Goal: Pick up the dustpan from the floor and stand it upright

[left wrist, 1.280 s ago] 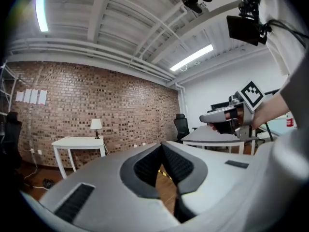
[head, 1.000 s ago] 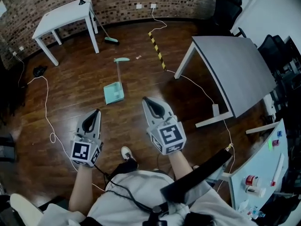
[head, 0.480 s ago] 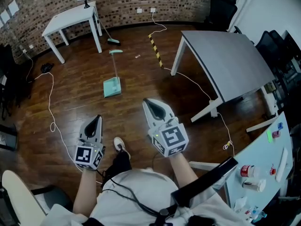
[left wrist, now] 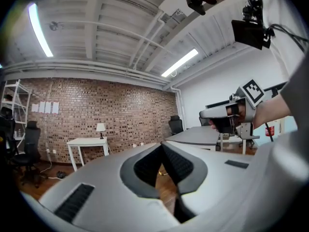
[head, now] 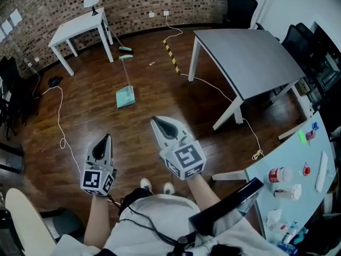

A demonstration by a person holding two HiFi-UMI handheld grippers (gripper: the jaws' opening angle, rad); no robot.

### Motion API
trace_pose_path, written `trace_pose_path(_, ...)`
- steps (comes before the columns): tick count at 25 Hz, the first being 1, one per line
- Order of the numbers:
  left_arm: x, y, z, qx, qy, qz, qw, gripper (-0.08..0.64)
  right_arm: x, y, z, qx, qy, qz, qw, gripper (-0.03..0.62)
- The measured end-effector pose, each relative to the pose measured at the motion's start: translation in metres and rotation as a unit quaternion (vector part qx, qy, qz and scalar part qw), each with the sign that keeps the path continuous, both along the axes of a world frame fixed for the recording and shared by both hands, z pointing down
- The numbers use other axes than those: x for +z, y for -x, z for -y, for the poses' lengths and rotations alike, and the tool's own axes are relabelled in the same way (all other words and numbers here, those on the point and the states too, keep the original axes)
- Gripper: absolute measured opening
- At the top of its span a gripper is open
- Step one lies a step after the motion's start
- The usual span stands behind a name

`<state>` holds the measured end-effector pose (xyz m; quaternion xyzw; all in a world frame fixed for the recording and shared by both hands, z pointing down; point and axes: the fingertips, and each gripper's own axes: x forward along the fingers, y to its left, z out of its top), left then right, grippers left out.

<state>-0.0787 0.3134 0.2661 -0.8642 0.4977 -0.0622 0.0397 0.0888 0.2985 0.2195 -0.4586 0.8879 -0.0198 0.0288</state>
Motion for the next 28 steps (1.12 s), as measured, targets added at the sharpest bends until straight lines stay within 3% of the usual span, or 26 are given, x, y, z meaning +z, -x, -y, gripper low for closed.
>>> trace_pose_path(7,-0.024,0.027,-0.016,-0.009,-0.013,0.004,0.9999,0.002,-0.029,0.024,-0.027,-0.029,-0.025,0.011,0.999,-0.017)
trace_pose_path(14,-0.038,0.032,-0.019,0.005,-0.032,0.002,0.9995,0.002,-0.032,0.044,-0.03,-0.019,-0.03,-0.013,0.999,-0.019)
trace_pose_path(21,-0.045,0.046,-0.016,0.017,-0.039,-0.001,0.9991,0.002,-0.038,0.047,-0.02,0.027,-0.037,-0.025,0.999,-0.018)
trace_pose_path(28,-0.052,0.056,-0.011,0.014,-0.044,-0.002,0.9989,0.002,-0.042,0.053,-0.012,0.022,-0.039,-0.03,0.999,-0.018)
